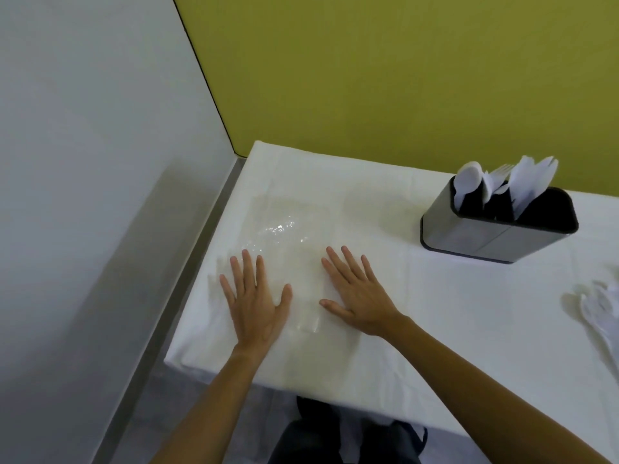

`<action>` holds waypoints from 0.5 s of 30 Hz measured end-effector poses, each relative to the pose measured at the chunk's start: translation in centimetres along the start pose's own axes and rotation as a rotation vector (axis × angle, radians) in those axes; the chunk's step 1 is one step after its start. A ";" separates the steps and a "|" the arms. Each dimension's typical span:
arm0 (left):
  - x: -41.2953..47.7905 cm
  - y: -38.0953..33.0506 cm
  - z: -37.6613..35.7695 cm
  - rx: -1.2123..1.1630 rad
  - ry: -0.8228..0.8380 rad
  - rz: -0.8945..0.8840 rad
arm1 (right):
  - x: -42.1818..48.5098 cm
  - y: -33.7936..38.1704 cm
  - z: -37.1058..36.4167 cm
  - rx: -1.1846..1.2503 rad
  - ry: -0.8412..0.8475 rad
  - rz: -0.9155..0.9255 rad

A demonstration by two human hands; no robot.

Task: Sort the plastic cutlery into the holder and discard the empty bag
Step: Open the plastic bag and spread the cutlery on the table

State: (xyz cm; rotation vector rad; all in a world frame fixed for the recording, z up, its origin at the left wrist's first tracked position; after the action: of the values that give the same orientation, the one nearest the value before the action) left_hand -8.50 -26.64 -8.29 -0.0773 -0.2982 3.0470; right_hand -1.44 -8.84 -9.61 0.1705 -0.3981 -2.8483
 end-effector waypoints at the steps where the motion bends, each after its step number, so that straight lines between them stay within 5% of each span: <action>1: -0.1 -0.6 0.4 -0.024 -0.016 0.001 | -0.5 -0.2 0.3 0.010 -0.005 -0.018; 15: -5.4 -18.0 -1.7 -0.244 0.218 -0.533 | -18.2 -8.2 3.1 0.077 -0.235 -0.588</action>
State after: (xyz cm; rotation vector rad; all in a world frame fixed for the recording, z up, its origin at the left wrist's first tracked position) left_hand -1.69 -9.12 -6.23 -0.2903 -0.5672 2.4388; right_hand 13.61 4.46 -7.48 -0.0464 -0.5875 -3.4497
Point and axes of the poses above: each hand's wrist, its own x-axis towards the middle knuckle, its own z-axis out of the back of the hand, y = z × x, the point moved 7 cm from there along x, towards the middle knuckle, and after that the axes turned 12 degrees about z, right-handed, at the moved point
